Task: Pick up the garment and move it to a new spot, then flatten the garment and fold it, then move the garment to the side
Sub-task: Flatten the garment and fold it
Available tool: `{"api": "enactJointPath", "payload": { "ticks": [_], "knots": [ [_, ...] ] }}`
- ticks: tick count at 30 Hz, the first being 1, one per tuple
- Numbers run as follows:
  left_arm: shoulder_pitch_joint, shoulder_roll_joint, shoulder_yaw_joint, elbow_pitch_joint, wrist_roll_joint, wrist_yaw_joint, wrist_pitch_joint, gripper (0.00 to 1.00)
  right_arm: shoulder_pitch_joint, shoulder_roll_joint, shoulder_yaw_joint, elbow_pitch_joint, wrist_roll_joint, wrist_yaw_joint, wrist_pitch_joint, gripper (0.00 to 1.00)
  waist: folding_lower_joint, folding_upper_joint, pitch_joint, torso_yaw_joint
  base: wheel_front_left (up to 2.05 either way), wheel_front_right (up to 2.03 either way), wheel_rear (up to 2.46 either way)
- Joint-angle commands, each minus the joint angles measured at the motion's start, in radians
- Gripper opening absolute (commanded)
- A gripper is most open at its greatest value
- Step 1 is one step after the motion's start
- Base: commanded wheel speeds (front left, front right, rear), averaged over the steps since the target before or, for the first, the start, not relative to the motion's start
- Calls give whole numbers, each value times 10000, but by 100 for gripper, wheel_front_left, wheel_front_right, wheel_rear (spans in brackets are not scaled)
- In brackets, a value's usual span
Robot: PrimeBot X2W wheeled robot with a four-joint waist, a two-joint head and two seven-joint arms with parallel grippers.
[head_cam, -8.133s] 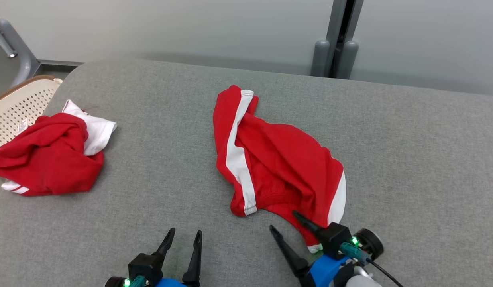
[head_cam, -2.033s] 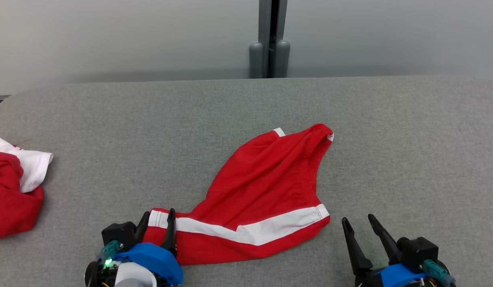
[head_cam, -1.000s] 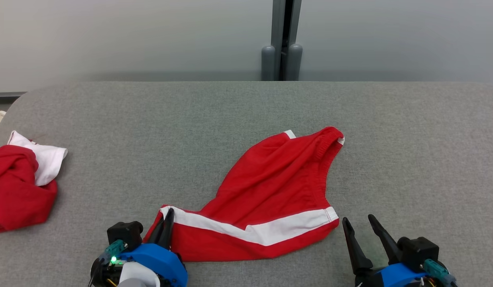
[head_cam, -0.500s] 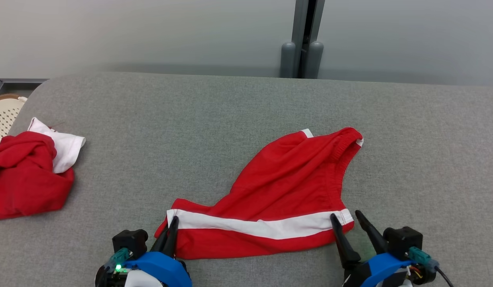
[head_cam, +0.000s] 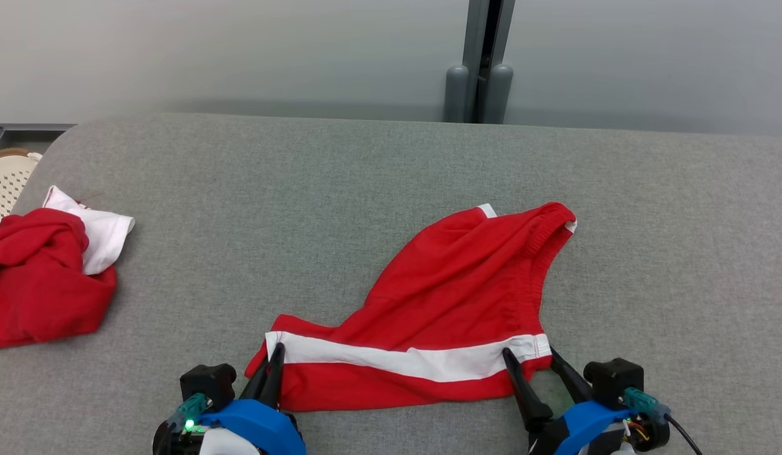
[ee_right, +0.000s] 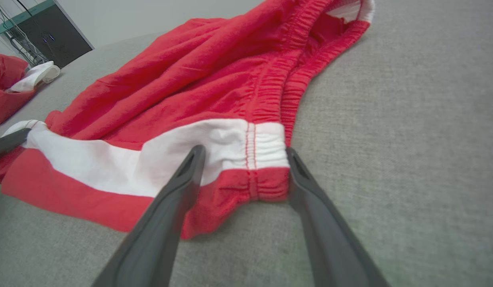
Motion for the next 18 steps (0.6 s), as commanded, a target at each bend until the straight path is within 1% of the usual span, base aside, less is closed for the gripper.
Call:
{"api": "enactJointPath", "payload": {
  "ticks": [1,2,3,4,6,8,9,10,12,13,14,16,18],
  "knots": [
    [130,29,15,11,50,-27,-46,0,-143,-49,79,-4,106,0,-33,91,0,0,5,-12,0,0,0],
    [134,29,15,13,58,-27,-46,0,-145,-69,99,-62,120,0,-33,78,0,0,10,-15,0,0,0],
    [135,25,15,11,57,-27,-46,0,-133,-90,114,-101,144,0,-33,59,0,0,13,-16,0,0,0],
    [139,25,12,9,73,-27,-46,0,-117,-107,107,-169,163,0,-33,46,0,0,9,-19,0,0,0],
    [147,17,13,2,80,-27,-46,0,-31,-118,66,-304,217,0,-33,39,0,0,-6,-24,0,0,0],
    [168,8,18,10,80,-27,-46,0,74,-135,9,-400,220,0,-33,37,0,0,-41,-34,0,0,0],
    [182,2,20,18,84,-27,-46,0,123,-140,-17,-468,198,0,-33,34,0,0,-62,-41,0,0,0],
    [187,0,26,22,91,-27,-46,0,180,-140,-38,-523,173,0,-33,27,0,0,-81,-49,0,0,0],
    [187,6,66,-18,108,-27,-46,0,247,-148,-147,-721,90,0,-35,18,0,0,-120,-72,0,0,0],
    [193,16,95,-57,131,-27,-46,0,288,-145,-204,-824,53,0,-33,9,0,0,-140,-85,0,0,0],
    [210,35,138,-111,161,-27,-46,0,331,-142,-262,-943,18,0,-35,5,0,0,-166,-102,0,0,0],
    [238,71,258,-317,202,-27,-48,0,429,-143,-384,-1224,-75,0,-33,0,0,0,-235,-137,0,0,0],
    [263,84,381,-594,270,-27,-48,0,498,-136,-512,-1537,-116,0,-33,0,0,0,-327,-172,0,0,0]
  ]
}}
